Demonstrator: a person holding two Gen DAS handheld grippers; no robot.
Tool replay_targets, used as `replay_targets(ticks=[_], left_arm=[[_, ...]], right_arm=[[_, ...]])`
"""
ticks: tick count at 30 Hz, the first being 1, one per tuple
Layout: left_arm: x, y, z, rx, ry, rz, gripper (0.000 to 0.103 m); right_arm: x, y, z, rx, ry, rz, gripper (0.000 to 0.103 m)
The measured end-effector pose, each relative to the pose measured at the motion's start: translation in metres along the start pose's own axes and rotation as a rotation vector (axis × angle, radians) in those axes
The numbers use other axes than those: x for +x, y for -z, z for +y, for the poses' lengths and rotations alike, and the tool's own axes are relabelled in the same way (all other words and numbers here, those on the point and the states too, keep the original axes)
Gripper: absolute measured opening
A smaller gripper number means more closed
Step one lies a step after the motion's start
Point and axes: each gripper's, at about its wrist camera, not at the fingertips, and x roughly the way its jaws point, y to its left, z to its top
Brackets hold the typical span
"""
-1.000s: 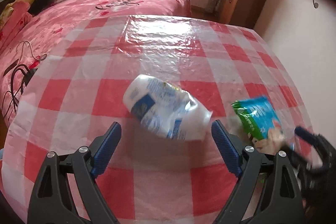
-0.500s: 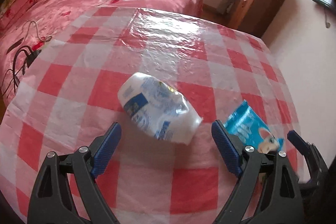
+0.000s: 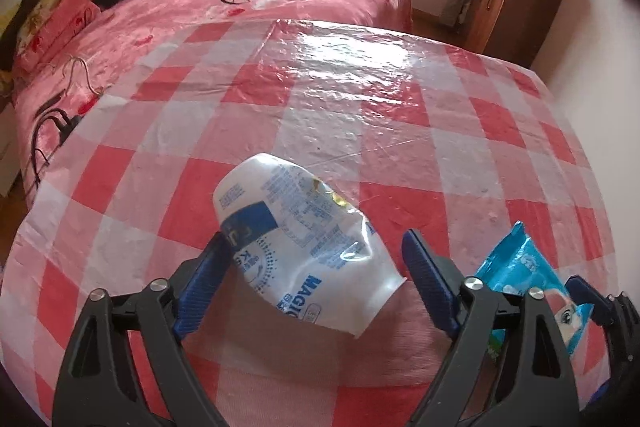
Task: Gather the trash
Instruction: 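Close left tool on white plastic bottle while right tool closes on blue wipes pack, then lift both held items and carry them over the orange bucket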
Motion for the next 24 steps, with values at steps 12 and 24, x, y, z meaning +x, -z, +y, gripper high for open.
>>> replay_targets(ticks=[12, 24], left_arm=[[-0.015, 0.009, 0.03, -0.013, 0.05, -0.024, 0.032], [-0.037, 0.038, 0.06, -0.015, 0.137, -0.033, 0.029]], right_arm=[[-0.002, 0.003, 0.01, -0.047, -0.006, -0.007, 0.063], [-0.01, 0.008, 0.003, 0.01, -0.07, -0.021, 0.045]])
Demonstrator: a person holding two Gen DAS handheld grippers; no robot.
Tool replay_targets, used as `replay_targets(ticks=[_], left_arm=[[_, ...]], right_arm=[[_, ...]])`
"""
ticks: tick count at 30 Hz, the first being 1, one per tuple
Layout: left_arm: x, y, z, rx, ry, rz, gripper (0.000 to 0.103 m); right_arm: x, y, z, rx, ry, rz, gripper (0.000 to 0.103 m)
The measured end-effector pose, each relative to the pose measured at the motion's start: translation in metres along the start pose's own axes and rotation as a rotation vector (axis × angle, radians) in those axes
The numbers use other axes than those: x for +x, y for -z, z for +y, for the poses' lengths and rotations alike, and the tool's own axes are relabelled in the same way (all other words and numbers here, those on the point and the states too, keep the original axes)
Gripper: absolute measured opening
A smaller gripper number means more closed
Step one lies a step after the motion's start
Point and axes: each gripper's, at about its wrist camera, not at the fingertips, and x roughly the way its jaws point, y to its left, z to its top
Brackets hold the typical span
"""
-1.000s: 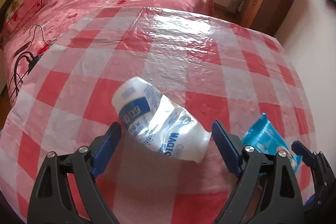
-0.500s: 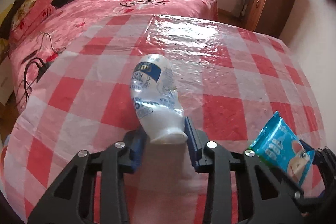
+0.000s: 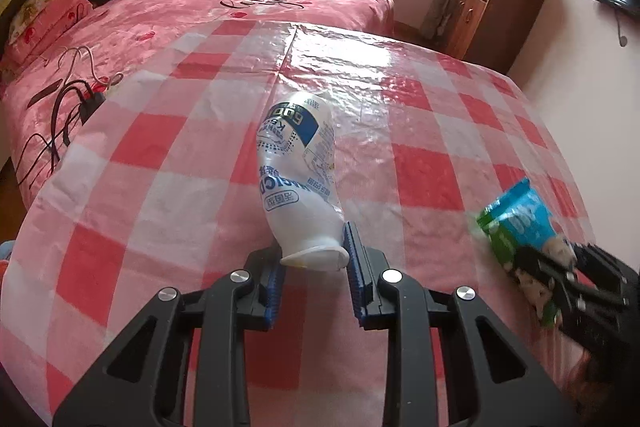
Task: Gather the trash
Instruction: 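Lift both held items and carry them over the orange bucket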
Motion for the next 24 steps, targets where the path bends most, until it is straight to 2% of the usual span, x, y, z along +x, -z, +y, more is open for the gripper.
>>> replay_targets(ticks=[8, 14, 24], left_arm=[[-0.021, 0.022, 0.01, 0.009, 0.05, 0.006, 0.029], [-0.04, 0.036, 0.021, 0.011, 0.081, 0.003, 0.029], [-0.065, 0.052, 0.048, -0.006, 0.08, -0.009, 0.029]], right_arm=[[-0.01, 0.005, -0.004, 0.029, -0.032, -0.032, 0.041], [-0.019, 0.01, -0.002, 0.039, -0.022, -0.058, 0.041], [-0.023, 0.016, 0.019, 0.022, -0.008, -0.053, 0.041]])
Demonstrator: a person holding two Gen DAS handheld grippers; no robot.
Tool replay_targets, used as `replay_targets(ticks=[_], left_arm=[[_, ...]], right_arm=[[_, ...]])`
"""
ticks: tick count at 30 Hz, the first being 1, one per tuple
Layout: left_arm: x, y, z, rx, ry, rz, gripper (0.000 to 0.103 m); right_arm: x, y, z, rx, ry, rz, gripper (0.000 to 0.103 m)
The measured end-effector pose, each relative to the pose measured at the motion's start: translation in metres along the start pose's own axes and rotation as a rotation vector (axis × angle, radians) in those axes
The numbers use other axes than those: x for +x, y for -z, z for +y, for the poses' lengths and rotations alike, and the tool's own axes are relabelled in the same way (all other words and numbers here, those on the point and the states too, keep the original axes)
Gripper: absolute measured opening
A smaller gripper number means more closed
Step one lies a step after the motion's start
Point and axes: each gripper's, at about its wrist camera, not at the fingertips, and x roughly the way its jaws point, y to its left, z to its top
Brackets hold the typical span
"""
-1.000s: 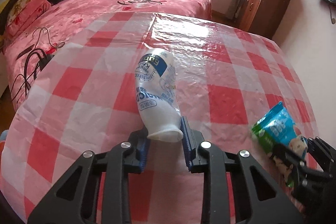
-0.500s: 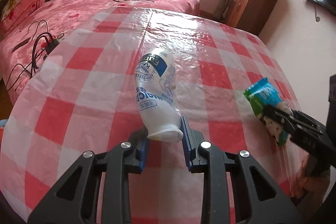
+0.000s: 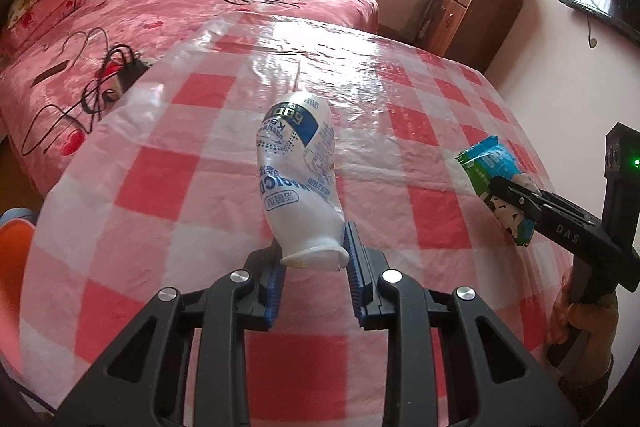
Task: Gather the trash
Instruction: 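Lift both held items and carry them over the orange bucket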
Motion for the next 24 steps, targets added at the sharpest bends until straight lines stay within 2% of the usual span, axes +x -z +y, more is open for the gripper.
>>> replay_targets(ticks=[24], left_arm=[[-0.05, 0.02, 0.053, 0.022, -0.038, -0.116, 0.029]], right_arm=[[-0.003, 0.018, 0.081, 0.02, -0.112, 0.068, 0.041]])
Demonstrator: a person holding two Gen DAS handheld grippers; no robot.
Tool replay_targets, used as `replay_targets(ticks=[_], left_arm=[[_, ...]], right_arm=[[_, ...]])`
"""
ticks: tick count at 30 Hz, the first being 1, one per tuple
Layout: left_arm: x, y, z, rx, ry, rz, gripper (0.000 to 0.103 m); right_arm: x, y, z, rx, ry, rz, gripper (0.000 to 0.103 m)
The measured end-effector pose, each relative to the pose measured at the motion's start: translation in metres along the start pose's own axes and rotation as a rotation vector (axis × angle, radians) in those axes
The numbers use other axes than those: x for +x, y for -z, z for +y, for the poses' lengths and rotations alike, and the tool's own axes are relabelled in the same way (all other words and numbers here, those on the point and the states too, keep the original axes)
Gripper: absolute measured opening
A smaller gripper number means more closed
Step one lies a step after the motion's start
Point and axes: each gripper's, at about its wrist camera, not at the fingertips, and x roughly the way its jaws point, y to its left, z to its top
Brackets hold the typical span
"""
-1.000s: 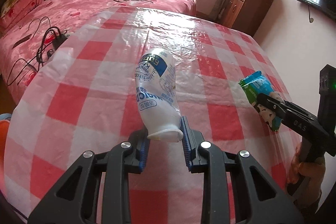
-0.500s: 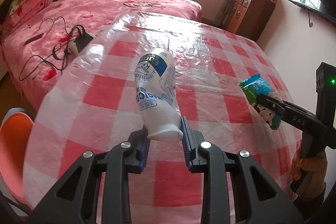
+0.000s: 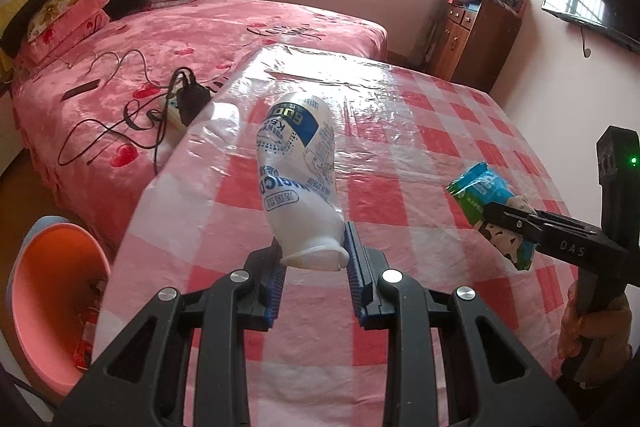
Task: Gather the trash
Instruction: 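Lift both held items and carry them over the orange bucket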
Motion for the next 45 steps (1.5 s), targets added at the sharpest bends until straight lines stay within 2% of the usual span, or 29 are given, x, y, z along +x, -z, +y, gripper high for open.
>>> replay_targets(ticks=[12, 21, 27, 39, 45], left_arm=[[-0.012, 0.009, 0.028, -0.011, -0.016, -0.019, 0.029], [-0.025, 0.017, 0.062, -0.063, -0.035, -0.033, 0.029], [-0.037, 0.023, 0.087, -0.1, -0.062, -0.046, 0.029], [-0.052, 0.053, 0.155, -0.214, -0.174, -0.023, 0.029], [-0.053, 0.074, 0.202, -0.334, -0.207, -0.012, 0.03]], right_arm=[[0.008, -0.003, 0.031, 0.005, -0.054, 0.036, 0.041], [0.026, -0.016, 0.079, -0.038, -0.131, 0.06, 0.041], [0.044, -0.026, 0.121, -0.082, -0.212, 0.091, 0.041], [0.086, -0.03, 0.229, -0.237, -0.353, 0.175, 0.041], [0.109, -0.026, 0.28, -0.324, -0.4, 0.211, 0.041]])
